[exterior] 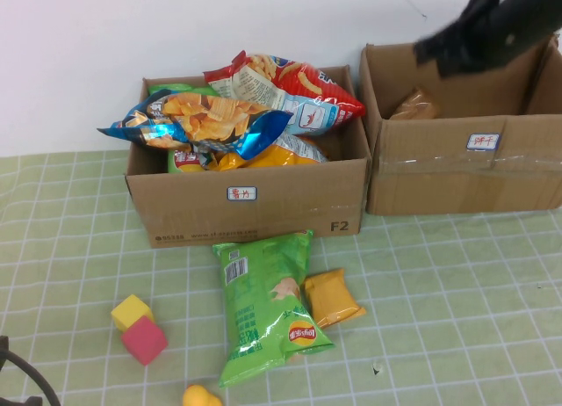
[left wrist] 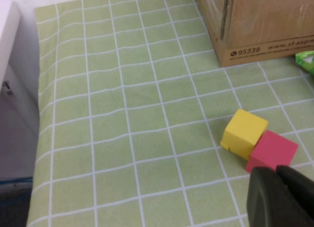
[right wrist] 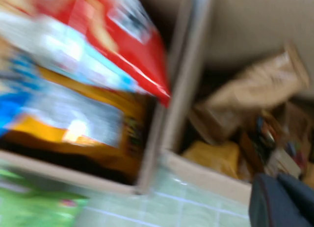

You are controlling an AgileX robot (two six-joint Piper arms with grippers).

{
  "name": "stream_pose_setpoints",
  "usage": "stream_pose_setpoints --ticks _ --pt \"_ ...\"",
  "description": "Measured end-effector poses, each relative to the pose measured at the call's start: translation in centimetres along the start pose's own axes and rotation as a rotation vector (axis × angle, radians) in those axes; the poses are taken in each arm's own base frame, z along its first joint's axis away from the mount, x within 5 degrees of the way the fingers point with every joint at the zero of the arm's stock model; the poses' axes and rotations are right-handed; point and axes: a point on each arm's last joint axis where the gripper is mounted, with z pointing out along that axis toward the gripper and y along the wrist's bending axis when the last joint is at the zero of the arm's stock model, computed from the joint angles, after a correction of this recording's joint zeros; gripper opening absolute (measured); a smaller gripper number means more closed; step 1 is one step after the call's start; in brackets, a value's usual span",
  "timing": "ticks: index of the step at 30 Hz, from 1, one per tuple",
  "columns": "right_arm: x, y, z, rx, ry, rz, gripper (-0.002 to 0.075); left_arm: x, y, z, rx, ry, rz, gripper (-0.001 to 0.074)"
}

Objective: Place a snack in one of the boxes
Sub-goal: Pick up the potato chip

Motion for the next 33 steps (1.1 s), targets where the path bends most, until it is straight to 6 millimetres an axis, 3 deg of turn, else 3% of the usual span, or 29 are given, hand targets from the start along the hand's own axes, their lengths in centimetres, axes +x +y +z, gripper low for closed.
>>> stream_pose_setpoints --ticks 6,11,14,18,21,33 --pt "-0.5 0.8 -7.7 -0.042 -0.115 -0.019 0.0001 0.1 -0.1 0.0 0.013 0.011 -0.044 -0.0002" --pt "1.4 0.9 -11.0 -0.038 -0.155 -0.064 -0.0001 0.1 -0.2 0.0 0.018 0.014 -0.062 -0.0002" --pt "3.5 0.9 -12.7 -0.027 -0.182 -0.081 -0.0001 0.1 -0.2 0.0 0.021 0.014 -0.072 -0.0003" --pt "7.1 0.9 -15.3 -0.005 -0.263 -0.091 -0.0001 0.1 -0.2 0.0 0.026 0.007 -0.095 -0.0003" --pt "10.6 0.9 -16.1 0.005 -0.303 -0.092 -0.0001 -0.1 -0.4 0.0 0.039 -0.006 -0.151 -0.0003" --pt "27.4 1.3 -13.9 -0.064 -0.22 0.036 -0.0002 0.7 -0.6 0.0 0.062 0.077 -0.149 -0.0002"
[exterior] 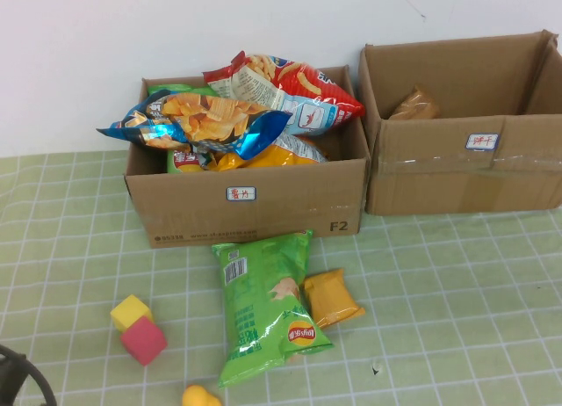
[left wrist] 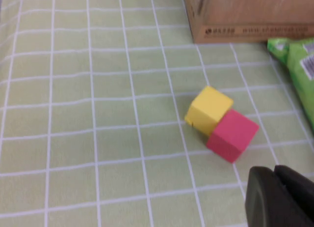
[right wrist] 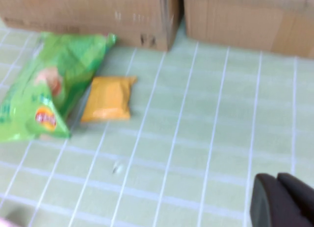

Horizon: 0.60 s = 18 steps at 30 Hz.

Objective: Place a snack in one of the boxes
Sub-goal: Pick up the potato chip

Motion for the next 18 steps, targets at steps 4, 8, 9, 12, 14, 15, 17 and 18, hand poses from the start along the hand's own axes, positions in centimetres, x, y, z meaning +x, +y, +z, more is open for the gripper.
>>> stream_pose_setpoints --ticks 4,8,9,12,14,15,17,18 --pt "2.3 0.3 -1.5 -0.033 -0.03 0.039 -0.0002 -0.5 -0.7 -0.4 0.048 0.075 0.056 -0.0002" --pt "3.4 0.7 -2.9 -0.059 0.003 0.003 -0.0002 -3.3 -2.3 -1.3 0.135 0.13 0.115 -0.0002" --pt "3.6 0.7 -3.1 -0.062 0.013 -0.007 -0.0002 -4.3 -2.7 -1.5 0.153 0.124 0.124 -0.0002" --pt "4.1 0.7 -3.4 -0.064 0.04 -0.044 -0.0002 -7.2 -3.9 -1.7 0.198 0.094 0.144 -0.0002" --pt "4.2 0.8 -3.6 -0.064 0.041 -0.053 -0.0002 -8.6 -4.6 -1.5 0.225 0.091 0.161 -0.0002" --pt "4.2 0.7 -3.6 -0.063 0.04 -0.059 -0.0002 -9.3 -5.0 -1.2 0.24 0.101 0.171 -0.0002" --pt "4.1 0.7 -3.6 -0.06 0.024 -0.069 -0.0002 -10.7 -6.5 0.4 0.29 0.161 0.19 -0.0002" --pt "4.0 0.7 -3.6 -0.059 0.016 -0.068 -0.0002 -11.1 -7.1 1.0 0.305 0.178 0.198 -0.0002"
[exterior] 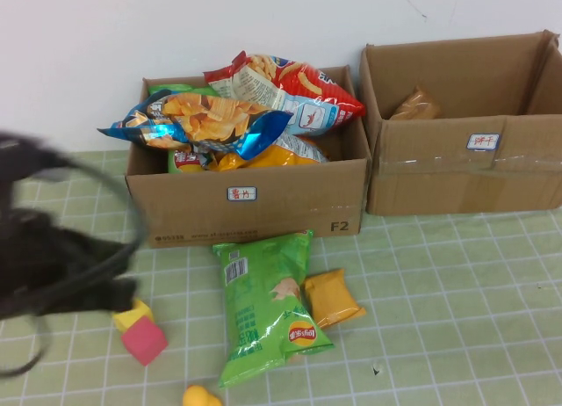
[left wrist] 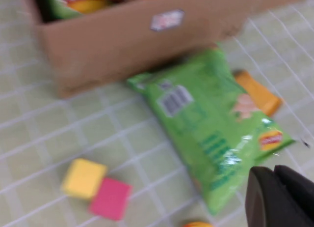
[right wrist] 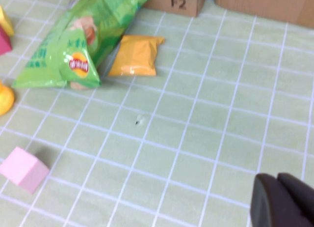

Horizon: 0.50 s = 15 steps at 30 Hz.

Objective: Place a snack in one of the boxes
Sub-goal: Pick up the potato chip

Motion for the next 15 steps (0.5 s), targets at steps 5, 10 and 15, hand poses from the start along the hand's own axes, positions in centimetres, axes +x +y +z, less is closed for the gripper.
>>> stream_pose_setpoints --ticks 5,10,15 --pt "-0.1 0.0 0.0 0.002 -0.011 0.0 -0.0002 -1.2 -2.3 6.4 0.089 0.186 0.023 -0.0002" --pt "-0.1 0.0 0.0 0.002 -0.011 0.0 -0.0002 -1.8 -4.2 12.4 0.062 0.319 0.015 -0.0002" --pt "-0.1 0.0 0.0 0.002 -0.011 0.0 -0.0002 -1.9 -5.3 17.0 -0.04 0.419 0.04 0.0042"
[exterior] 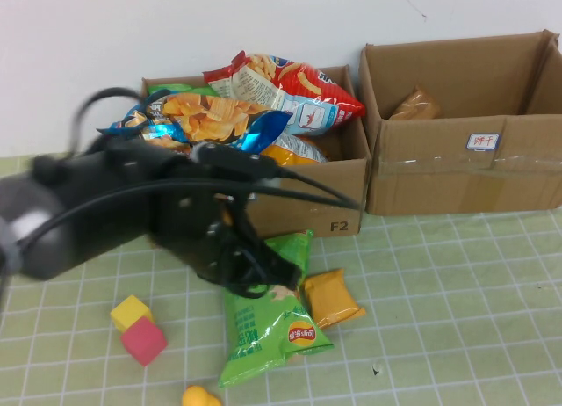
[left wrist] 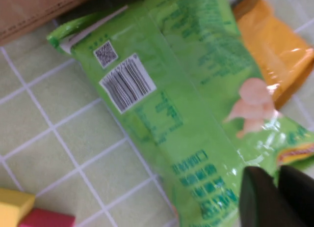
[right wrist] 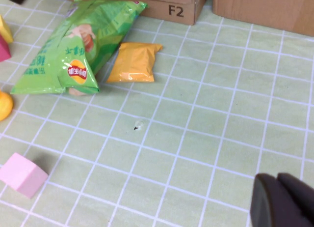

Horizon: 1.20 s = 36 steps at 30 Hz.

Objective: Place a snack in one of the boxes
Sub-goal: Pick up the potato chip

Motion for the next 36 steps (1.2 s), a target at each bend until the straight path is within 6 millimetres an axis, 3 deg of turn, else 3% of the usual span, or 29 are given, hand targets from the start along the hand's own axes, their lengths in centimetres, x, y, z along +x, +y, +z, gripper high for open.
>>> stream_pose_setpoints --ticks 3,5,8,10,14,21,27,30,36 --pt "0.3 0.0 0.2 0.001 -0.002 0.005 -0.0002 -1.3 -0.6 1.4 -0.033 0.055 0.023 0.0209" --pt "0.6 -0.1 0.5 0.002 0.001 0.01 -0.0002 -2.1 -1.0 2.3 -0.039 0.094 0.025 0.0386" --pt "0.9 -0.2 0.8 0.006 -0.009 0.016 -0.0002 -3.2 -1.2 3.9 -0.054 0.151 0.016 0.0591" --pt "1.0 -0.2 0.9 0.007 -0.008 0.017 -0.0002 -3.8 -1.3 4.9 -0.067 0.183 -0.004 0.065" --pt "0.9 -0.2 0.9 0.008 -0.015 0.018 -0.0002 -4.5 -1.3 6.8 -0.085 0.229 -0.026 0.0685" --pt "1.4 -0.1 1.0 -0.007 0.021 0.031 -0.0002 -4.3 -1.2 9.5 -0.104 0.279 -0.045 0.0692" --pt "1.4 0.0 1.0 -0.011 0.026 0.034 -0.0002 -4.0 -1.1 10.2 -0.108 0.305 -0.029 0.0659" --pt "1.2 -0.1 1.0 -0.007 0.007 0.034 -0.0002 -3.8 -1.0 10.2 -0.121 0.322 -0.021 0.054" --pt "1.1 -0.1 1.0 -0.001 -0.014 0.035 -0.0002 -3.8 -0.7 9.9 -0.144 0.343 0.011 0.0191"
